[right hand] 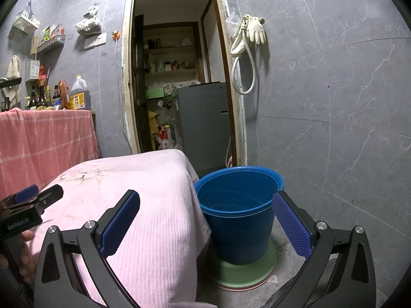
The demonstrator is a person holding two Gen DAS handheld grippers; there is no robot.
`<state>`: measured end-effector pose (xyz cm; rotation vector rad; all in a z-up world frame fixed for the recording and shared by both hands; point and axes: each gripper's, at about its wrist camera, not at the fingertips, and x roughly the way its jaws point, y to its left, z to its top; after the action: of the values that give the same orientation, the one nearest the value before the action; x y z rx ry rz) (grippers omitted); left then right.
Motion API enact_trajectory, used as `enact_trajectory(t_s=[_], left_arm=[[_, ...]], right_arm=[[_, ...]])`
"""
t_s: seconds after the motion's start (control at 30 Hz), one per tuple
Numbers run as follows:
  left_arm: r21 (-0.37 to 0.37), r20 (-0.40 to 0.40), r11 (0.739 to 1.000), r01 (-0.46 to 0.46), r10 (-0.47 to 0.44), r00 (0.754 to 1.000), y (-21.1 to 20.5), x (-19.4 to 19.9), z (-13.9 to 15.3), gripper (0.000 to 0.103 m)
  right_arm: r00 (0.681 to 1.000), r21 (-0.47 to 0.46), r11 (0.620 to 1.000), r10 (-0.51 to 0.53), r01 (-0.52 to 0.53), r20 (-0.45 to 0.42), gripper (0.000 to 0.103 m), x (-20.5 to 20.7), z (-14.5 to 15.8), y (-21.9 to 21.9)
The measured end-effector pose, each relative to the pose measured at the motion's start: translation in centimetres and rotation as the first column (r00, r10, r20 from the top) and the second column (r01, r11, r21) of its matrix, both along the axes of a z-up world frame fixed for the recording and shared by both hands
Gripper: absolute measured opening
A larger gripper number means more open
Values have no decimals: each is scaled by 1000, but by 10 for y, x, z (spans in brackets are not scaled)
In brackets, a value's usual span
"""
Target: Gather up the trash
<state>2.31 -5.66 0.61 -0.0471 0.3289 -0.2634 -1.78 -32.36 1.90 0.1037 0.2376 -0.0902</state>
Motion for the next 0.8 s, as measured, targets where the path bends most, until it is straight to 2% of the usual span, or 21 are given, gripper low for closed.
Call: enact_trajectory(t_s=[0.8], left_arm=[[-1, 1, 1000, -2, 2, 1000, 0, 0, 0, 101]], right_arm=[[1000, 0, 1000, -1, 1, 0, 103, 0, 0, 1]])
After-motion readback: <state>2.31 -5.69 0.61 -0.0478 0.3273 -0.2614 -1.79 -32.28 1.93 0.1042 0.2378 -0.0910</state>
